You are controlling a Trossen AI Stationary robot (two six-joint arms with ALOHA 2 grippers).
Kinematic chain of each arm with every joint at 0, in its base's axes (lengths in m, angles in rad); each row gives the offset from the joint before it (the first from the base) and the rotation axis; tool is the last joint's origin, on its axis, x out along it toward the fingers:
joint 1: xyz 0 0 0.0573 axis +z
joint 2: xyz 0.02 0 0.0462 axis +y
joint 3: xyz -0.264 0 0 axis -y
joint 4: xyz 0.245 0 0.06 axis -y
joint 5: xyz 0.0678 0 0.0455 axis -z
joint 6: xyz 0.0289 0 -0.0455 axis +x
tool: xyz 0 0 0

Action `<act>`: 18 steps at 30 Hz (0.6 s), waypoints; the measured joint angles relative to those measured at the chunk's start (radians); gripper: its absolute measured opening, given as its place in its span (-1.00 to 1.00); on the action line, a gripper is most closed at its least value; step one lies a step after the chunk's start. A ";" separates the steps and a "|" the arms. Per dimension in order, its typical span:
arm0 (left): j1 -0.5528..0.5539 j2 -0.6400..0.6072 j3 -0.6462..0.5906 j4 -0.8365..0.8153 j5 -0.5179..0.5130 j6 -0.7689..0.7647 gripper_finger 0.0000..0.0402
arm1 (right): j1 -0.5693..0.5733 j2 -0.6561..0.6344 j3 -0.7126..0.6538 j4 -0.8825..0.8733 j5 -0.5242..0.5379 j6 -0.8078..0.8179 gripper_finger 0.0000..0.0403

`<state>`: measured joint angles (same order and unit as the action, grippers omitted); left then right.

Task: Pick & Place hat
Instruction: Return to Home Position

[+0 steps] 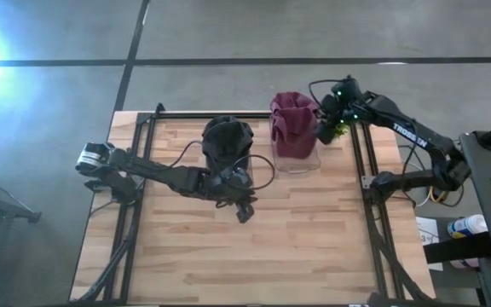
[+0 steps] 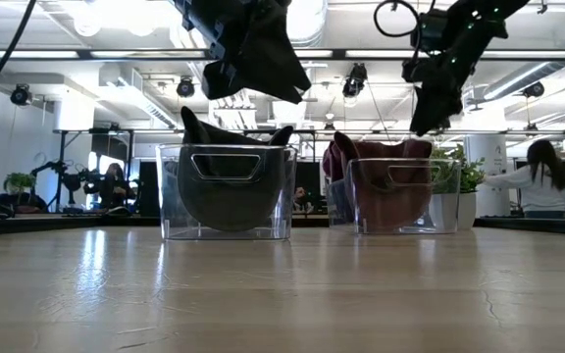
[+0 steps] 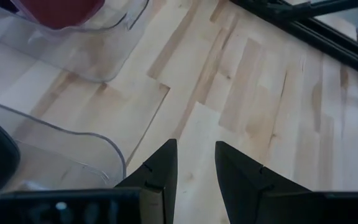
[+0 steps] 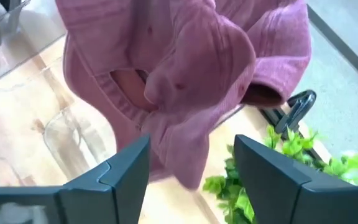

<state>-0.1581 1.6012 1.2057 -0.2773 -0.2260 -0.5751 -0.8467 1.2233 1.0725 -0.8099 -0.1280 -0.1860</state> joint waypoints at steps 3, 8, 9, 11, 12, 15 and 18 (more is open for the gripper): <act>0.000 0.000 0.000 0.000 0.000 -0.045 -0.50 | 0.000 -0.020 0.000 -0.029 0.000 0.002 0.19; -0.001 0.000 0.000 -0.001 0.000 -0.098 -0.50 | 0.003 -0.052 0.000 -0.048 0.000 0.000 0.26; -0.001 0.000 0.000 -0.001 0.000 -0.099 -0.50 | 0.005 -0.059 0.000 -0.048 0.000 0.000 0.26; 0.000 0.000 0.000 0.000 0.000 -0.106 -0.50 | 0.016 -0.074 0.000 -0.049 -0.001 0.000 0.26; 0.000 0.000 0.000 0.000 0.000 -0.121 -0.50 | 0.025 -0.084 0.000 -0.050 -0.001 0.000 0.26; 0.000 0.000 0.000 0.009 0.001 -0.219 -0.50 | 0.060 -0.113 -0.001 -0.062 -0.001 0.002 0.25; -0.002 0.000 0.000 0.023 0.013 -0.252 -0.50 | 0.113 -0.154 -0.005 -0.078 -0.002 0.012 0.25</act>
<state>-0.1606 1.6016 1.2057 -0.2541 -0.2133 -0.8269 -0.7337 1.0690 1.0680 -0.8878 -0.1300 -0.1739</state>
